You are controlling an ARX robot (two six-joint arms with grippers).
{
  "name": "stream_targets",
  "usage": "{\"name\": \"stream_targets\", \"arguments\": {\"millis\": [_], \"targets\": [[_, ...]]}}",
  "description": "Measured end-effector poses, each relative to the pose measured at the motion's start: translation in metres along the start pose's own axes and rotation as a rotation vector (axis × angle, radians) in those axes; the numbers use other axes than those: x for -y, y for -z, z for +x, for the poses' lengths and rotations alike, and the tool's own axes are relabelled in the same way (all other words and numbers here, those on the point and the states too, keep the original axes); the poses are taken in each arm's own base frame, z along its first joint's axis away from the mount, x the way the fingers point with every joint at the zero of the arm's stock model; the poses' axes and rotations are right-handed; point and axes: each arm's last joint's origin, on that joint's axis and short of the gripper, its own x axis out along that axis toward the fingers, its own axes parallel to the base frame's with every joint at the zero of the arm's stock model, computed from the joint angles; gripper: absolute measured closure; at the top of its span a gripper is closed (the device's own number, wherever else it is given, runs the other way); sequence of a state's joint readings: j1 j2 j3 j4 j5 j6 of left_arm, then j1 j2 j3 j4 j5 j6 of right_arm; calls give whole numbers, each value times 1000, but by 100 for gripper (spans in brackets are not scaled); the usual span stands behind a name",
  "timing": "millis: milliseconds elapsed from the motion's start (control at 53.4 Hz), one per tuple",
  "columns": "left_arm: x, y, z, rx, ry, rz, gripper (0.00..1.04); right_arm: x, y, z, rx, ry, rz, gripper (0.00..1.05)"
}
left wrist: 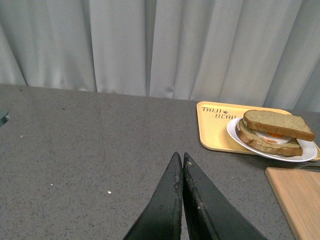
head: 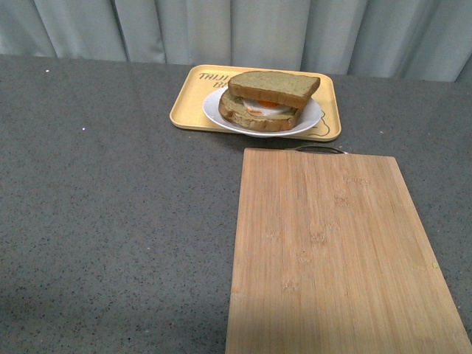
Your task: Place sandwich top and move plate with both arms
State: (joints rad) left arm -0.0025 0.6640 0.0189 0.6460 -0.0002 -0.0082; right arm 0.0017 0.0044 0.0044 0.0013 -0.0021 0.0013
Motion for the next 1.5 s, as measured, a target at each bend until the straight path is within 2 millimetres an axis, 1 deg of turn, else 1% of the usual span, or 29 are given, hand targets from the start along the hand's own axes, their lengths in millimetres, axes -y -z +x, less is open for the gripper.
{"name": "stream_targets", "arguments": {"millis": [637, 1218, 1293, 1331, 1499], "targets": [[0, -6, -22, 21, 0, 0, 101, 0, 0, 0, 0, 0, 0, 9], [0, -6, -33, 21, 0, 0, 101, 0, 0, 0, 0, 0, 0, 9], [0, -1, -40, -14, 0, 0, 101, 0, 0, 0, 0, 0, 0, 9], [0, -2, -43, 7, 0, 0, 101, 0, 0, 0, 0, 1, 0, 9], [0, -3, -44, 14, 0, 0, 101, 0, 0, 0, 0, 0, 0, 9]]}}
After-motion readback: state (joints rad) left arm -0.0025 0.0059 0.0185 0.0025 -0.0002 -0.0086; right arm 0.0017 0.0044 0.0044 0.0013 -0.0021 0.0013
